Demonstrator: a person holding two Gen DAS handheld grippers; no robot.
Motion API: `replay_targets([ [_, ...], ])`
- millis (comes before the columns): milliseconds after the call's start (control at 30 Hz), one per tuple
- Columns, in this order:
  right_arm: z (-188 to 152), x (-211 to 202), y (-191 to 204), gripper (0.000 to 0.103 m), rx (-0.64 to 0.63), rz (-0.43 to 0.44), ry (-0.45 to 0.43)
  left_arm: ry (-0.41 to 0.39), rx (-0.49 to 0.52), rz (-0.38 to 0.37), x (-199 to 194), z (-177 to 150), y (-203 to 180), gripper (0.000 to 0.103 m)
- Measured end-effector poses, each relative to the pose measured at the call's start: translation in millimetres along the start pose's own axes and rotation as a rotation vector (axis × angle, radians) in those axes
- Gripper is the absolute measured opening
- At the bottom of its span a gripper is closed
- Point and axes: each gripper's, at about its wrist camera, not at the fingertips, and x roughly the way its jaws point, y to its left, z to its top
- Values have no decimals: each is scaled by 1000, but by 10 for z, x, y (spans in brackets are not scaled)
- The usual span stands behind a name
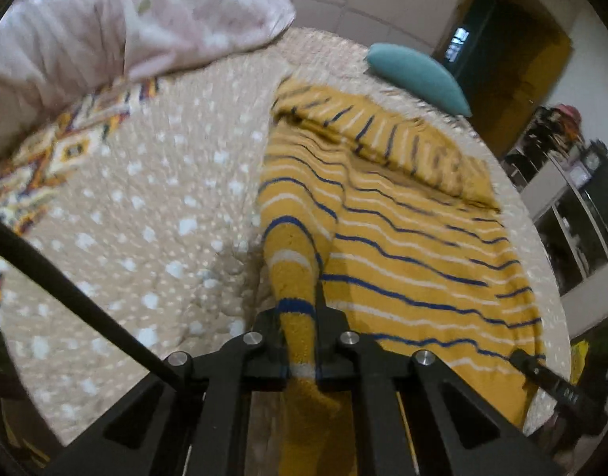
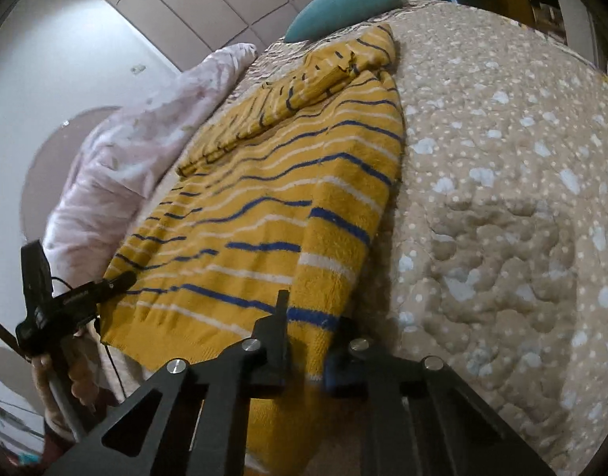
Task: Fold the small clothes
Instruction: 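Grasp the sweater hem with the left tool while the right tool grasps it too, then lift the hem with both tools and fold it toward the collar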
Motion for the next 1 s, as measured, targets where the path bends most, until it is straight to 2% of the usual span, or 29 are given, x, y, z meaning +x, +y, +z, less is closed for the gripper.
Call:
replay_targets([
  [167, -189, -259, 81, 12, -41, 64, 47, -23, 73, 1, -429, -302, -154, 8],
  [333, -480, -372, 154, 12, -111, 12, 88, 9, 148, 56, -426, -656, -189, 8],
  [433, -482, -407, 165, 12, -117, 18, 85, 53, 122, 49, -333, -654, -99, 8],
  [567, -167, -538, 331, 13, -145, 89, 26, 4, 59, -5, -388, -240, -30, 8],
  [633, 115, -566, 462, 12, -177, 110, -17, -32, 46, -26, -385, 4, -62, 8],
  [800, 902, -388, 721, 12, -217, 86, -114, -132, 70, 12, -133, 844, -317, 8],
  [933, 1514, 8, 680, 13, -167, 33, -126, -85, 46, 71, 482, 1362, -457, 8],
  [1000, 1751, 298, 575, 13, -123, 9, -105, -42, 29, 87, 733, 1462, -454, 8],
])
